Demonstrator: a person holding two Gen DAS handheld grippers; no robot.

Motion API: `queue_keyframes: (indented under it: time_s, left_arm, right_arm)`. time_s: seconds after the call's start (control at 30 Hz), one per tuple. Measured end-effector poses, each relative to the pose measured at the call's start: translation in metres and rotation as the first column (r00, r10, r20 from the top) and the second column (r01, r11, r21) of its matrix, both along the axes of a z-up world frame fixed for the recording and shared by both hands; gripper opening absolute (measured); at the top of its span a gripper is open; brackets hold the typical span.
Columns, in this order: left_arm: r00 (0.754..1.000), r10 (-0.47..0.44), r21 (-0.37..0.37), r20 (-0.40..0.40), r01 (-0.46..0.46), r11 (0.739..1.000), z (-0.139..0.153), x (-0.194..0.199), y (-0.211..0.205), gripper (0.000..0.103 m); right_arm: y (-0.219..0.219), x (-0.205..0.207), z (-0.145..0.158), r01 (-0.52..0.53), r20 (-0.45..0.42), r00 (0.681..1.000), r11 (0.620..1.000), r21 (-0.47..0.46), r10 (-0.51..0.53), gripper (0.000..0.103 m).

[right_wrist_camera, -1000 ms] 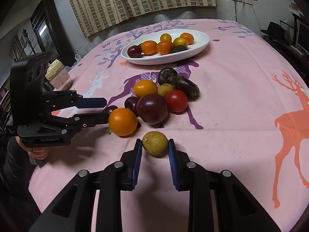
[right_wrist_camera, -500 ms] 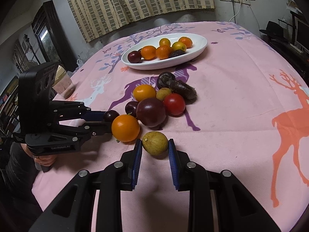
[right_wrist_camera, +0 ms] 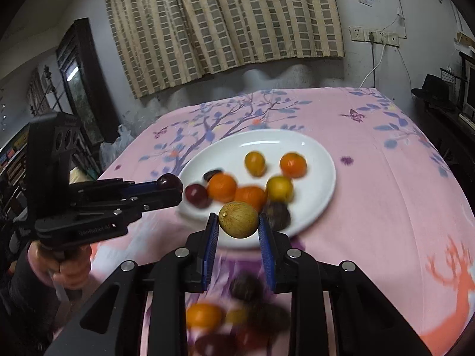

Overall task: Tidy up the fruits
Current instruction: 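Place the cherry and yellow fruit onto the white plate and release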

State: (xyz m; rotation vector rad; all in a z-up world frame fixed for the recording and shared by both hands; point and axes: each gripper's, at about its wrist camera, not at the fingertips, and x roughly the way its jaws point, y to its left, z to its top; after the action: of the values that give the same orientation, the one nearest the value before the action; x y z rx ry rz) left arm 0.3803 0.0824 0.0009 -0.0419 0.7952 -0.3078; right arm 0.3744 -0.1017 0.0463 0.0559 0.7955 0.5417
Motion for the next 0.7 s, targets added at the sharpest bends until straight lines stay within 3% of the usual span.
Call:
queue_keyframes:
  time_s: [0.17, 0.23, 0.27, 0.4, 0.6, 0.7]
  left_arm:
    - [0.995, 0.089, 0.065, -0.051, -0.086, 0.994, -0.019, 0.065, 0.000, 0.026]
    - [0.988, 0.135, 0.105, -0.071, -0.127, 0.986, -0.025, 0.074, 0.001, 0.052]
    - [0.988, 0.146, 0.095, -0.058, -0.141, 0.985, -0.023, 0.072, 0.002, 0.069]
    - [0.988, 0.153, 0.102, 0.014, -0.154, 0.983, -0.006, 0.043, 0.004, 0.089]
    - [0.990, 0.127, 0.105, 0.066, -0.133, 0.985, 0.011, -0.036, 0.006, 0.095]
    - [0.991, 0.126, 0.048, 0.052, -0.128, 0.991, 0.003, -0.082, 0.013, 0.095]
  right_arm:
    - [0.017, 0.058, -0.021, 0.009, -0.030, 0.999, 0.999, -0.034, -0.010, 0.028]
    - [0.019, 0.069, -0.028, 0.003, -0.058, 0.998, 0.999, -0.033, -0.005, 0.037]
    - [0.018, 0.068, -0.028, 0.002, -0.057, 0.998, 1.000, -0.027, -0.003, 0.039]
    - [0.000, 0.044, -0.021, -0.007, -0.047, 0.999, 1.000, 0.015, 0.008, 0.052]
    - [-0.027, -0.032, -0.009, -0.022, -0.011, 1.000, 1.000, 0.019, 0.022, 0.058]
    - [-0.034, -0.079, -0.012, -0.011, 0.003, 1.000, 1.000, -0.006, 0.011, 0.059]
